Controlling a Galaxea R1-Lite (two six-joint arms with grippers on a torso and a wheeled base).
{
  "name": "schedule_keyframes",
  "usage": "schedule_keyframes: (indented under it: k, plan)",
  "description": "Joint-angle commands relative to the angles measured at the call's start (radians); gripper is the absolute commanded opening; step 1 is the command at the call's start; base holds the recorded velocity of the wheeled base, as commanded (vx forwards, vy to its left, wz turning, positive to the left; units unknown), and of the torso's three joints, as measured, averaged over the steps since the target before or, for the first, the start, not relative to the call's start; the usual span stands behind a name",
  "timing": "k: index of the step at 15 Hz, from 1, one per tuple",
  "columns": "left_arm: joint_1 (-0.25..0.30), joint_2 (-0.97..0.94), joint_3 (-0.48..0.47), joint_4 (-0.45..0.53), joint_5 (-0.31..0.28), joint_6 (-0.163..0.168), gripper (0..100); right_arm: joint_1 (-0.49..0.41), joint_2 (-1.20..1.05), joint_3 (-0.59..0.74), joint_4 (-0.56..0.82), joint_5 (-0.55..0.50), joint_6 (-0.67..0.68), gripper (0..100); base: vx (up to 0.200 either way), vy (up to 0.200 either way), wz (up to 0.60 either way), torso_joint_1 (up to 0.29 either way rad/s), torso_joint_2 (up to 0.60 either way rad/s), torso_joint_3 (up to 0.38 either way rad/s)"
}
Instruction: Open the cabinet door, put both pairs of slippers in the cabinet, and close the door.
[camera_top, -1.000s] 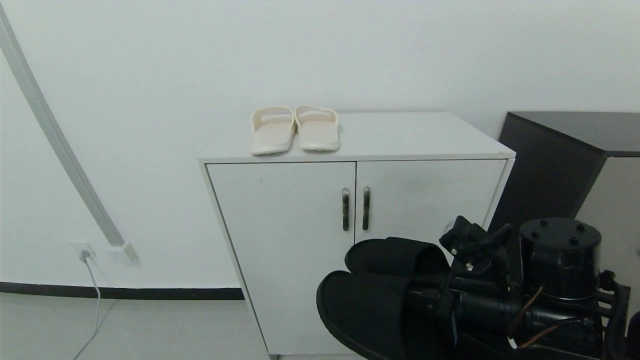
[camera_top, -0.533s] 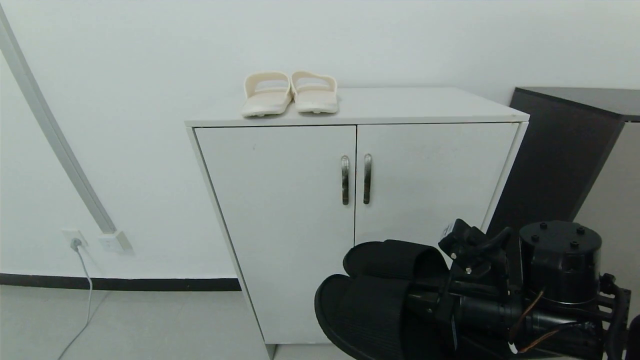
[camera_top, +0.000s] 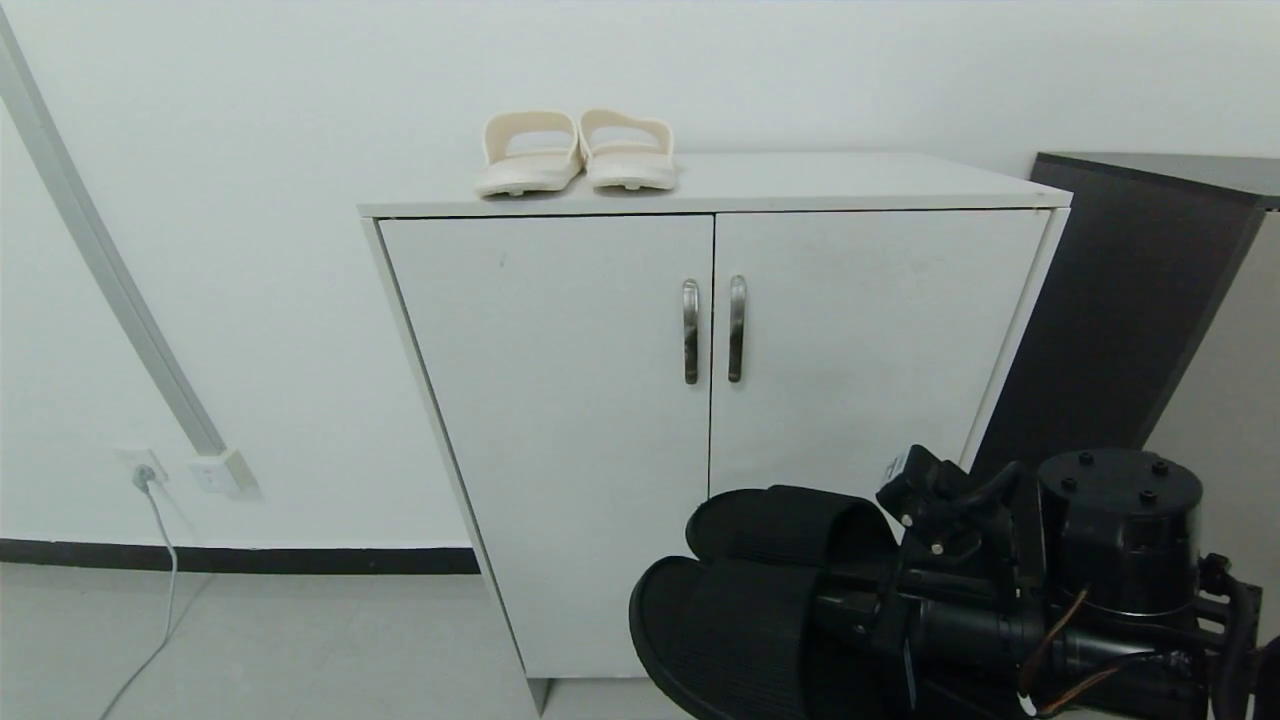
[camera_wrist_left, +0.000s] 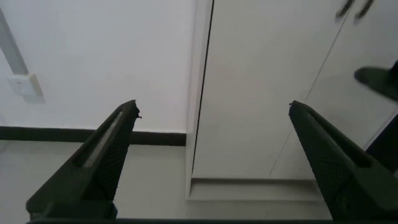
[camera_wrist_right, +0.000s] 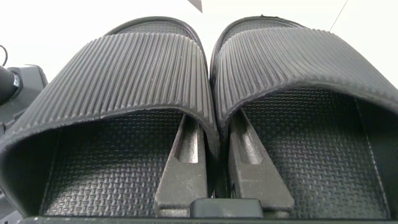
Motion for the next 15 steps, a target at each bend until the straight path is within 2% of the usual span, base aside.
schedule_keyframes:
  k: [1,3,4,6,7,8,9,11,13,14,15]
  plan:
    - [-0.01,0.127,-0.107,-0.009,-0.003,-0.033,100,0.0,0.003,0.004,0.002,0.001,-0.001,0,0.0,0.0,0.0,-0.022,0.17,0.154]
    - [-0.015,0.213,-0.176,-0.011,-0.049,-0.044,100,0.0,0.003,0.003,-0.001,0.001,-0.001,0,0.0,0.0,0.0,-0.007,0.09,0.066]
    - [-0.015,0.291,-0.198,-0.012,-0.113,-0.044,100,0.0,0.003,0.006,-0.017,-0.002,-0.002,0,0.0,0.0,0.0,0.0,0.0,0.0]
    - [-0.015,0.391,-0.227,-0.035,-0.288,-0.044,100,0.0,0.009,0.01,-0.021,-0.002,-0.016,0,0.0,0.0,0.0,0.0,0.0,0.0]
    - [-0.015,0.445,-0.252,-0.047,-0.356,-0.044,100,0.0,0.012,0.014,-0.021,-0.002,-0.022,0,0.0,0.0,0.0,0.0,0.0,0.0]
    - [-0.015,0.475,-0.27,-0.054,-0.383,-0.044,100,0.0,0.014,0.017,-0.021,-0.002,-0.022,0,0.0,0.0,0.0,0.0,0.0,0.0]
    - [-0.02,0.566,-0.321,-0.067,-0.448,-0.043,100,0.0,0.012,0.018,-0.021,0.0,-0.025,0,0.0,0.0,0.0,0.0,0.0,0.0]
    - [-0.026,0.673,-0.382,-0.095,-0.507,-0.043,100,0.0,0.011,0.026,-0.029,0.0,-0.03,0,0.0,0.0,0.0,0.0,0.0,0.0]
    - [-0.107,0.825,-0.459,-0.162,-0.557,-0.043,100,0.0,0.012,0.033,-0.049,0.0,-0.035,0,0.0,0.0,0.0,0.0,0.0,0.0]
    - [-0.162,0.877,-0.472,-0.198,-0.558,-0.044,100,0.0,0.012,0.033,-0.051,0.0,-0.035,0,0.0,0.0,0.0,0.0,0.0,0.0]
    - [-0.23,0.943,-0.474,-0.273,-0.558,-0.044,100,0.0,0.014,0.038,-0.052,0.0,-0.035,0,0.0,0.0,0.0,0.0,0.0,0.0]
